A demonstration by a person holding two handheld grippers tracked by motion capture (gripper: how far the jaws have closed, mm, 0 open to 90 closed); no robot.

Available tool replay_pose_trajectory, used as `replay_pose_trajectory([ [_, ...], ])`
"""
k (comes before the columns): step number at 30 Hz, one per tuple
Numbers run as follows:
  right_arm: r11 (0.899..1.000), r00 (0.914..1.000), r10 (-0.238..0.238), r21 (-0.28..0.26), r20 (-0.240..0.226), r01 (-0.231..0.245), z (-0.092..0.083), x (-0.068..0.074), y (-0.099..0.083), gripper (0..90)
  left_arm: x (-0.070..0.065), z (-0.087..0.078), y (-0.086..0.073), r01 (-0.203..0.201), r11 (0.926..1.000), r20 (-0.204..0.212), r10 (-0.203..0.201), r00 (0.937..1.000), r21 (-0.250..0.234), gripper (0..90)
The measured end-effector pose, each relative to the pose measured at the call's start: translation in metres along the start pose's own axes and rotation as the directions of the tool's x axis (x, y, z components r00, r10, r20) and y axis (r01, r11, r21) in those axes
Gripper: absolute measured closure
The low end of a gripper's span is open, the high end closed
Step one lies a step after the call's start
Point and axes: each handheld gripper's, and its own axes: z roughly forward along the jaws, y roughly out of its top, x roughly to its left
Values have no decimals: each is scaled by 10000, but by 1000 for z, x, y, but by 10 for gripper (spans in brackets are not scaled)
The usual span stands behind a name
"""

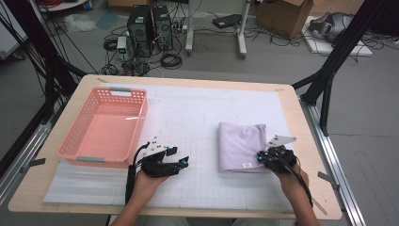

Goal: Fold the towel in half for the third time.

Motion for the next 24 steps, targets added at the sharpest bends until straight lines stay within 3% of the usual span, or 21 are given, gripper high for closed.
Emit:
replay_pose_trajectory([
  [3,9985,9983,550,-26,189,-550,-12,-6,-20,839,0,0,0,13,10000,-32,-13,10000,-25,374],
  [6,9948,9951,985,-250,-100,-987,-18,-11,-29,809,0,0,0,-6,10000,-36,6,10000,-2,375],
  [8,9923,9935,1106,-524,-260,-1118,-20,-12,-25,762,0,0,0,2,10000,-26,-2,10000,-28,375],
  [11,9793,9920,1178,-1605,-450,-1236,-23,-16,-9,698,0,1,0,-8,10000,-28,8,10000,-14,374],
  [13,9735,9954,910,-2081,-293,-951,-19,-20,5,676,0,1,0,12,10000,-12,-12,10000,-20,374],
  [16,9692,9955,928,-2272,-193,-947,-4,-27,25,674,-1,1,0,-14,10000,16,14,10000,-15,374],
  [21,9713,9916,1295,-2013,21,-1265,31,-38,49,699,-2,1,0,-25,10000,45,25,10000,-21,374],
  [22,9739,9900,1407,-1806,66,-1372,38,-40,51,714,-2,2,0,-43,10000,40,44,10000,-7,374],
  [24,9840,9865,1501,-1067,660,-1426,50,-45,49,751,-2,1,-1,-43,10000,37,43,10000,-8,373],
])
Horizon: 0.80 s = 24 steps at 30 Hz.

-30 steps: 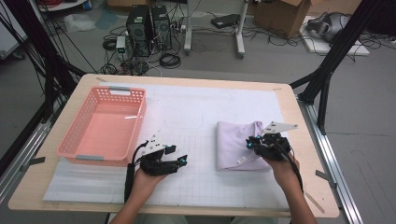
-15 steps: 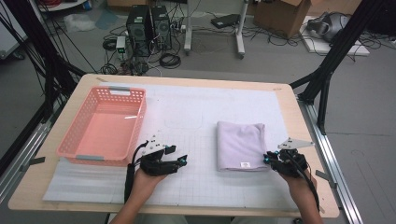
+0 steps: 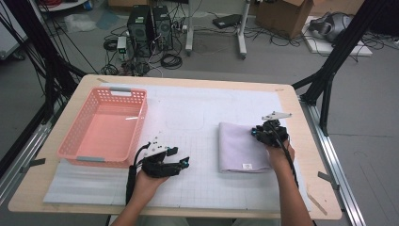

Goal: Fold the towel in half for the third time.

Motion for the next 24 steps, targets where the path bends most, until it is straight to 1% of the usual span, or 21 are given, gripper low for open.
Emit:
replay_pose_trajectory([
  [1,9992,9995,141,383,295,-152,5,-5,-3,754,1,0,0,-28,10000,-25,28,10000,9,373],
  [2,9982,9984,447,387,347,-460,7,-11,-6,773,1,-1,0,11,10000,-20,-11,10000,-4,373],
  [3,9963,9956,820,232,454,-831,6,-15,-9,777,1,-1,0,37,10000,-6,-37,10000,-22,373],
  [4,9947,9921,1001,167,753,-1017,4,-18,-10,779,1,-1,0,3,10000,-38,-3,10000,-8,373],
  [5,9944,9895,1036,122,1003,-1053,3,-20,-12,760,1,-2,0,6,10000,-43,-6,10000,16,373],
  [6,9932,9876,1159,5,1061,-1166,0,-21,-14,739,1,-1,0,9,10000,-20,-9,10000,16,372],
  [7,9916,9873,1297,-144,918,-1289,-1,-22,-15,721,1,-1,-1,14,10000,-8,-14,10000,16,372],
  [8,9900,9886,1364,-450,640,-1337,-7,-22,-16,695,0,-1,-1,31,10000,-9,-31,10000,-5,372],
  [10,9871,9898,1379,-874,353,-1344,-18,-21,-18,662,0,-1,0,12,10000,6,-12,10000,5,370],
  [12,9839,9916,1272,-1233,-244,-1292,-33,-17,-22,628,-1,-1,0,3,10000,25,-3,10000,-6,370],
  [13,9833,9918,1206,-1316,-429,-1253,-38,-15,-25,620,-1,-1,0,-25,10000,49,25,10000,-9,369],
  [14,9814,9900,1140,-1458,-826,-1252,-44,-12,-29,621,-1,0,0,-51,10000,68,51,10000,-25,369],
  [15,9830,9889,938,-1466,-1148,-1103,-50,-8,-34,621,-1,0,0,-46,10000,76,46,10000,-43,369],
  [16,9872,9909,578,-1408,-1212,-748,-54,-3,-38,623,-1,0,0,-33,10000,79,33,10000,-58,368],
  [17,9884,9887,419,-1389,-1440,-621,-58,1,-44,623,-1,0,0,-15,10000,95,16,10000,-96,367],
  [18,9906,9845,340,-1250,-1720,-561,-61,6,-49,629,-1,-1,0,-69,9999,80,69,9999,-86,367],
  [19,9929,9829,107,-1147,-1839,-322,-65,11,-56,639,-1,-1,0,-62,9999,86,62,9999,-91,367],
  [20,9939,9797,52,-1072,-2002,-272,-66,13,-61,647,-1,-1,0,-50,9999,112,52,9999,-115,366],
  [21,9962,9766,-93,-863,-2151,-95,-67,17,-67,661,-1,-1,0,-52,9999,113,53,9999,-118,366],
  [23,9989,9788,-306,-415,-2025,226,-67,20,-76,677,-1,-2,1,-53,9998,119,55,9999,-167,366],
  [24,9990,9791,-319,-377,-2006,248,-67,19,-80,688,-1,-2,1,-55,9997,132,58,9999,-245,366],
])
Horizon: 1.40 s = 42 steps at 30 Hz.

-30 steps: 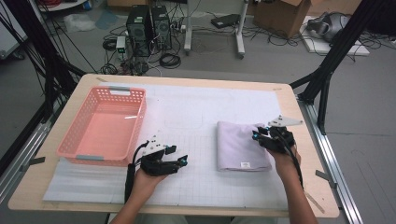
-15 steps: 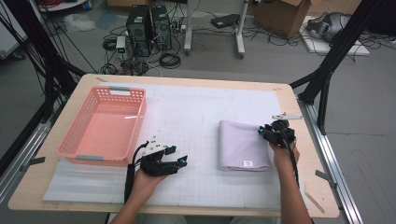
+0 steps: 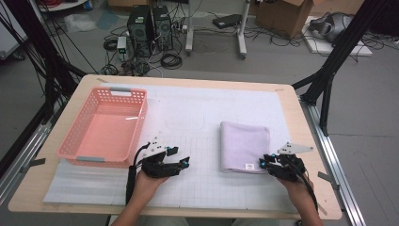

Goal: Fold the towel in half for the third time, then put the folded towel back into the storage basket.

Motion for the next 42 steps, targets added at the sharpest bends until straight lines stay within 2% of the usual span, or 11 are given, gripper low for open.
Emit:
replay_pose_trajectory([
  [4,9998,9994,81,151,346,-87,-12,-3,-10,709,1,-3,2,107,9996,-123,-110,9999,-252,314],
  [5,9998,9991,139,145,396,-145,-15,-3,-12,706,2,-3,2,62,9997,-15,-62,10000,-219,299],
  [7,9991,9980,430,-88,461,-426,-24,-3,-17,655,2,-4,3,149,9996,-104,-151,9998,-245,263],
  [10,9946,9967,702,-792,417,-668,-39,-3,-20,588,2,-5,4,118,9991,-111,-123,9999,-410,183],
  [15,9778,9938,800,-1997,768,-633,-57,-3,-25,391,2,-5,6,40,9972,-43,-43,10000,-748,183],
  [19,9648,9897,983,-2539,1039,-692,-61,-4,-25,271,2,-4,7,-208,9980,-101,203,9997,-594,186],
  [24,9584,9877,1041,-2770,1165,-683,-63,-4,-26,242,-2,0,6,-805,9916,-77,801,9968,-1010,175],
  [26,9564,9878,1021,-2847,1174,-650,-64,-5,-26,228,-4,1,6,-879,9918,-55,877,9961,-930,175],
  [29,9552,9860,1131,-2866,1222,-740,-65,-6,-26,202,-6,2,6,-849,9940,-145,841,9964,-696,176],
  [33,9562,9867,1072,-2847,1226,-685,-64,-6,-26,189,-4,0,6,-661,9952,-113,655,9978,-725,178],
  [42,9665,9877,976,-2484,1221,-648,-58,-7,-26,188,0,1,6,-459,9963,-237,443,9987,-721,180],
])
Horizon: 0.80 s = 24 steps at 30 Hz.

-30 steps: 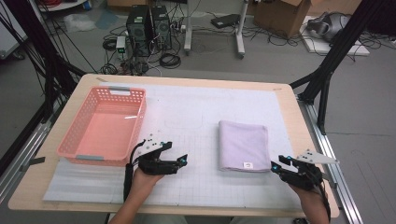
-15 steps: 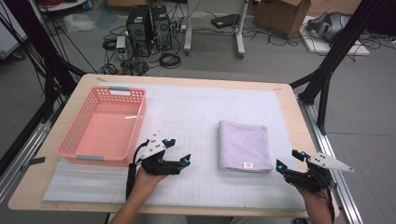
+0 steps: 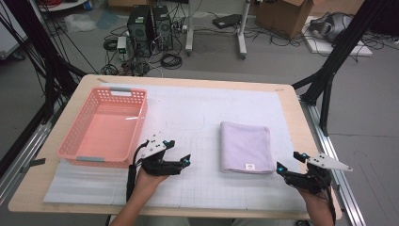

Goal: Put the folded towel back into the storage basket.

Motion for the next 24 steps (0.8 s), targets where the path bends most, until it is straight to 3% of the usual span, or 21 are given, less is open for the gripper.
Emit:
replay_pose_trajectory([
  [13,9990,10000,29,437,-55,-26,2,-1,-5,188,2,15,0,288,9988,107,-293,9995,394,212],
  [17,9989,9999,112,467,-129,-106,1,-3,-5,188,3,25,5,501,9961,335,-527,9980,728,211],
  [24,9983,9996,-3,579,-287,20,3,-1,-5,188,-5,48,25,295,9951,435,-337,9985,947,210],
])
